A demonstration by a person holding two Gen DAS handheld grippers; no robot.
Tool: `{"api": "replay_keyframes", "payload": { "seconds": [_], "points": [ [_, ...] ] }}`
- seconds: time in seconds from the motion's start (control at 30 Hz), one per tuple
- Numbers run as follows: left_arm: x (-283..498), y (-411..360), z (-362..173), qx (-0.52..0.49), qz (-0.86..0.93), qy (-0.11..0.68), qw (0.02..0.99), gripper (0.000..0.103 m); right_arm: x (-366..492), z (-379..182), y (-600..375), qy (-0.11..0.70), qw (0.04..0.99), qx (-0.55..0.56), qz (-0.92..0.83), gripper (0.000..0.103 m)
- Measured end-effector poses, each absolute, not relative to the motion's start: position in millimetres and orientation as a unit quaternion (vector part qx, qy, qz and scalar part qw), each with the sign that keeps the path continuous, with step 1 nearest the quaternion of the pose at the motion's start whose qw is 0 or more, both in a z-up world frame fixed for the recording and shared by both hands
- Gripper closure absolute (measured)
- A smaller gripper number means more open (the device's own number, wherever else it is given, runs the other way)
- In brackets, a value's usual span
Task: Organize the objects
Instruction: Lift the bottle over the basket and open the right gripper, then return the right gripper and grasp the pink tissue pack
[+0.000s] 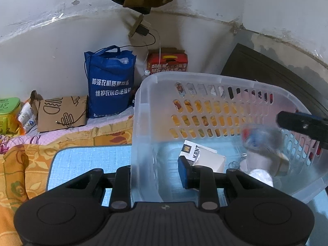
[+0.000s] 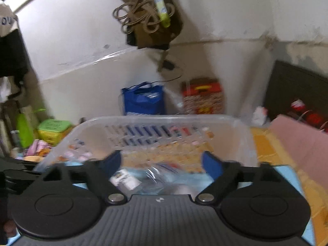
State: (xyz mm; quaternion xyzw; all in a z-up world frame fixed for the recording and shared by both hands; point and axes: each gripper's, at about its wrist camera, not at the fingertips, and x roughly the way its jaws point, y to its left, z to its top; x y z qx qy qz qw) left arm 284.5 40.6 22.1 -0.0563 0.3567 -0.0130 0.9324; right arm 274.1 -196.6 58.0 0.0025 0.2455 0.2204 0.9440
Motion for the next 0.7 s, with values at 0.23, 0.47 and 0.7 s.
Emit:
{"api": "replay_keyframes", "payload": {
  "seconds": [0.23, 0.47, 0.7],
  "points": [
    [284.5, 40.4, 22.1, -0.059, -0.005, 0.361, 0.931, 0.069, 265.2, 63.1, -211.5, 0.215, 0.945, 0.043, 0.241, 0.001],
    [286.0, 40.8, 22.9, -0.062, 0.007, 0.363, 0.93, 0.069, 240.2, 63.6, -216.6, 0.198, 0.941, 0.033, 0.272, 0.001],
    [284.1, 42.6, 22.3, -0.062, 0.001, 0.36, 0.931, 0.069, 187.9, 61.1, -224.6, 0.131, 0.951, 0.022, 0.278, 0.0]
  ]
}}
